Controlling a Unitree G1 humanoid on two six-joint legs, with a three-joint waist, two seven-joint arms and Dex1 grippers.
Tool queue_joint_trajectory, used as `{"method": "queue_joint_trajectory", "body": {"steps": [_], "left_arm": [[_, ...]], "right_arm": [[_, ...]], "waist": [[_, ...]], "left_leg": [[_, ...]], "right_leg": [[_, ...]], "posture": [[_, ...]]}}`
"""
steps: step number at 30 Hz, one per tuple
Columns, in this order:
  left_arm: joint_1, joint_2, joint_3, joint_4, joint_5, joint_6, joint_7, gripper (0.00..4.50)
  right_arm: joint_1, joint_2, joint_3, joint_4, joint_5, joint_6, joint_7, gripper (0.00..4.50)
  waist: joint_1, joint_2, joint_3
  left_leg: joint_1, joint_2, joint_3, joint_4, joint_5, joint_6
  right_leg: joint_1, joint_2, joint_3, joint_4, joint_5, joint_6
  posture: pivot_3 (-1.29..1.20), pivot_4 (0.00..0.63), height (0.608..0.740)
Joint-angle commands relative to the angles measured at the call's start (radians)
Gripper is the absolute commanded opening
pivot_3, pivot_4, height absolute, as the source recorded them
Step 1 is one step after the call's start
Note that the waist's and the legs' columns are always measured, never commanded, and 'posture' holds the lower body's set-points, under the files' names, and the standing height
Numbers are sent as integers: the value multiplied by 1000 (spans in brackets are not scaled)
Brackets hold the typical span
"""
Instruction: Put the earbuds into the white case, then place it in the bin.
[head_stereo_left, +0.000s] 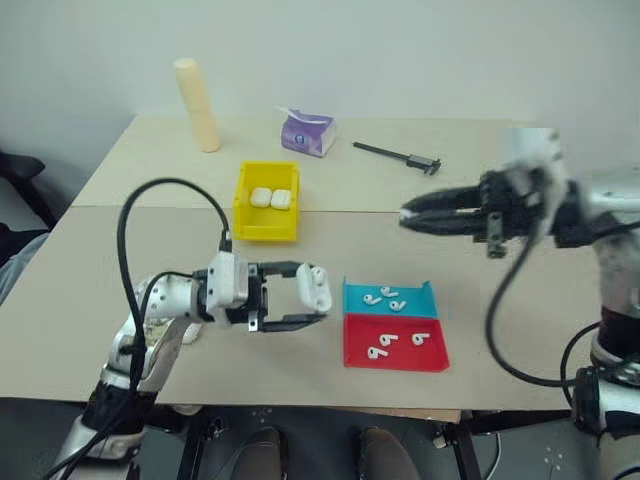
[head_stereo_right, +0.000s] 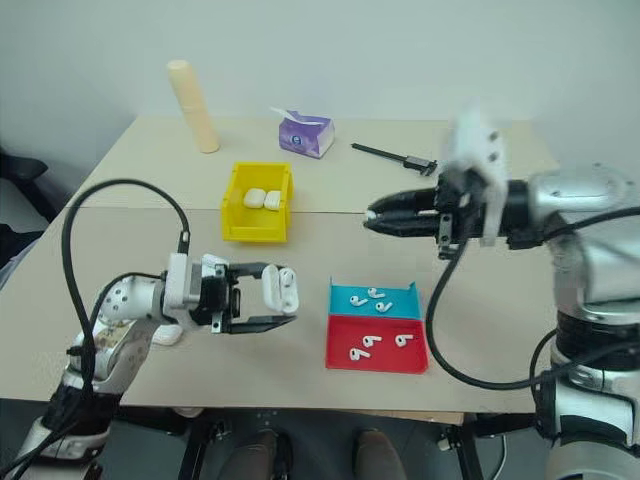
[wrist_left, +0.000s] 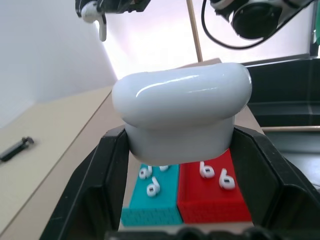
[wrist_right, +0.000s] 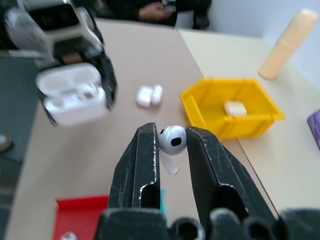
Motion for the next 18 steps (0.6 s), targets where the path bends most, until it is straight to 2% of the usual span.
{"method": "queue_joint_trajectory", "body": {"steps": [1,5,9,13,18], "left_arm": [[-72,-27,-4,13,-43,24,-26,2782],[-145,-64,-11,35,-47,56,-22,2782],[-195,-96,-9,38,-62,94,-21,2782],[-212,-108,-11,45,-50,99,-23,2782],[-211,-112,-4,40,-55,108,-23,2782]], "right_arm": [[-10,70,-172,-88,287,209,-178,665],[39,167,-253,-129,562,271,-423,665],[123,197,-214,-187,743,214,-625,665],[174,174,-146,-200,853,162,-760,665],[221,118,-78,-206,898,101,-802,665]], "waist": [[-2,0,0],[-4,0,0],[-5,0,0],[-10,0,0],[-9,0,0]], "left_leg": [[0,0,0,0,0,0],[0,0,-1,0,0,0],[-2,-1,-2,0,0,0],[-2,-1,-2,0,0,0],[-2,-1,-3,0,0,0]], "right_leg": [[0,0,0,0,0,0],[0,0,0,0,0,0],[0,0,-1,-1,0,1],[0,0,0,-1,0,1],[0,0,0,-1,0,1]], "posture": [[0,150,740],[0,150,740],[0,150,740],[0,150,740],[0,150,740]]}}
